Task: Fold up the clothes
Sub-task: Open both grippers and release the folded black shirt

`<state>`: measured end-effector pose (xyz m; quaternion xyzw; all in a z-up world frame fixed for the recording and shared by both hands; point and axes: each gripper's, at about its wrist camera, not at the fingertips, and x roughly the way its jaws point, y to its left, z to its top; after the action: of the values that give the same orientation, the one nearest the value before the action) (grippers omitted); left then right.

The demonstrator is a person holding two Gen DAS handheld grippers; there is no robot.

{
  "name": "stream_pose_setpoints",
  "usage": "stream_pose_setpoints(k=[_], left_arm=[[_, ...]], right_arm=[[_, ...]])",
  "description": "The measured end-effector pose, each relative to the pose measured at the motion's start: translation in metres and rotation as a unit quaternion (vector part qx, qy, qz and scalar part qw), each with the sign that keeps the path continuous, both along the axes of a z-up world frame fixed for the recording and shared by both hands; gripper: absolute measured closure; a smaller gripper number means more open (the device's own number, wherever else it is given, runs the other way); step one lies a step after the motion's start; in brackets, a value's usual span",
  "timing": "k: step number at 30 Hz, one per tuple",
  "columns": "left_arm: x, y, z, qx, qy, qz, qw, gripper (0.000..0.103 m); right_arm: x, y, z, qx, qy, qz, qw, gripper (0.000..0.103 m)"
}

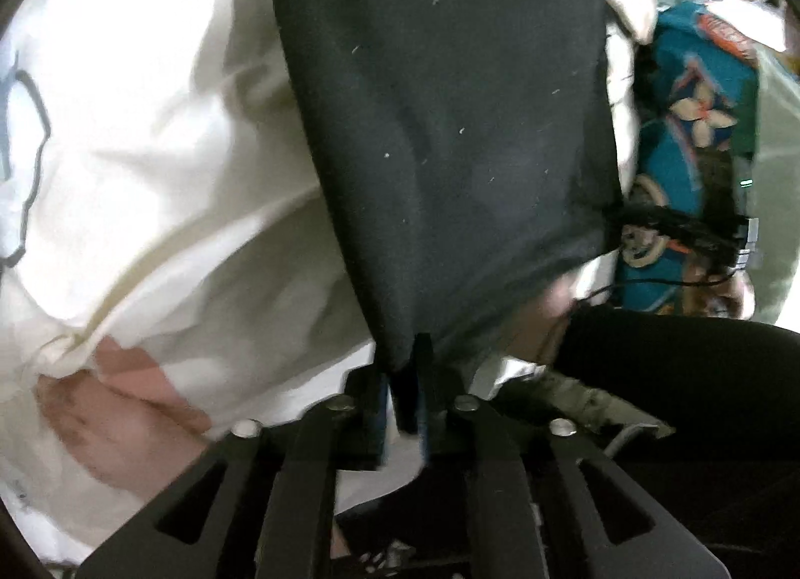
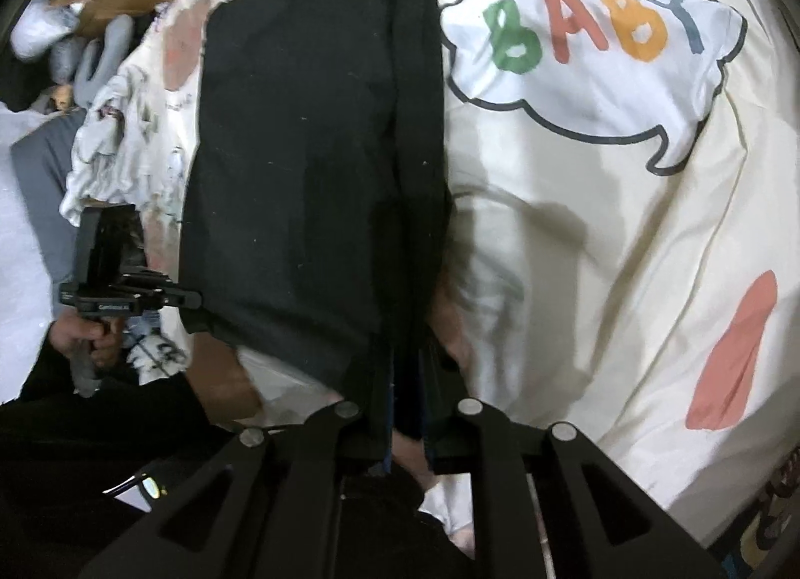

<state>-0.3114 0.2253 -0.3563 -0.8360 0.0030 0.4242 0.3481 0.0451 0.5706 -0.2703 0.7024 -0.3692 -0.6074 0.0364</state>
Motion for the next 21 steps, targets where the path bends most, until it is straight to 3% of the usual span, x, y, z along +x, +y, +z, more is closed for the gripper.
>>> stream_pose_setpoints(k=[2, 3, 4, 6, 10, 16, 21], left_arm=[[-0.002, -0.002, 0.002, 0.002, -0.003, 0.001, 1.0, 0.088], [-0.004, -0.004, 0.003, 0.005, -0.005, 0.007, 1.0, 0.075], [-0.008, -0.007, 0.005, 0.006, -0.002, 0.011, 0.9999, 0.051], [-0.015, -0.01, 0.01, 0.012, 0.013, 0.018, 0.9997, 0.035], [-0.032, -0.01, 0.015, 0.018, 0.02, 0.045, 0.9986, 0.035], [-0.067, -0.008, 0.026, 0.026, 0.064, 0.092, 0.9934, 0.035], [-0.085, 0.0, 0.024, 0.019, 0.101, 0.092, 0.9904, 0.035]], right_arm=[[-0.002, 0.003, 0.004, 0.001, 0.008, -0.006, 1.0, 0.071], [-0.004, 0.006, 0.006, 0.003, 0.014, -0.01, 1.0, 0.061], [-0.005, 0.009, 0.009, 0.007, 0.02, -0.015, 1.0, 0.06], [-0.007, 0.013, 0.012, 0.013, 0.028, -0.022, 0.999, 0.06], [-0.014, 0.02, 0.017, 0.023, 0.041, -0.035, 0.998, 0.06], [-0.03, 0.021, 0.02, 0.029, 0.066, -0.057, 0.996, 0.059], [-0.048, 0.024, 0.019, 0.033, 0.086, -0.058, 0.994, 0.059]])
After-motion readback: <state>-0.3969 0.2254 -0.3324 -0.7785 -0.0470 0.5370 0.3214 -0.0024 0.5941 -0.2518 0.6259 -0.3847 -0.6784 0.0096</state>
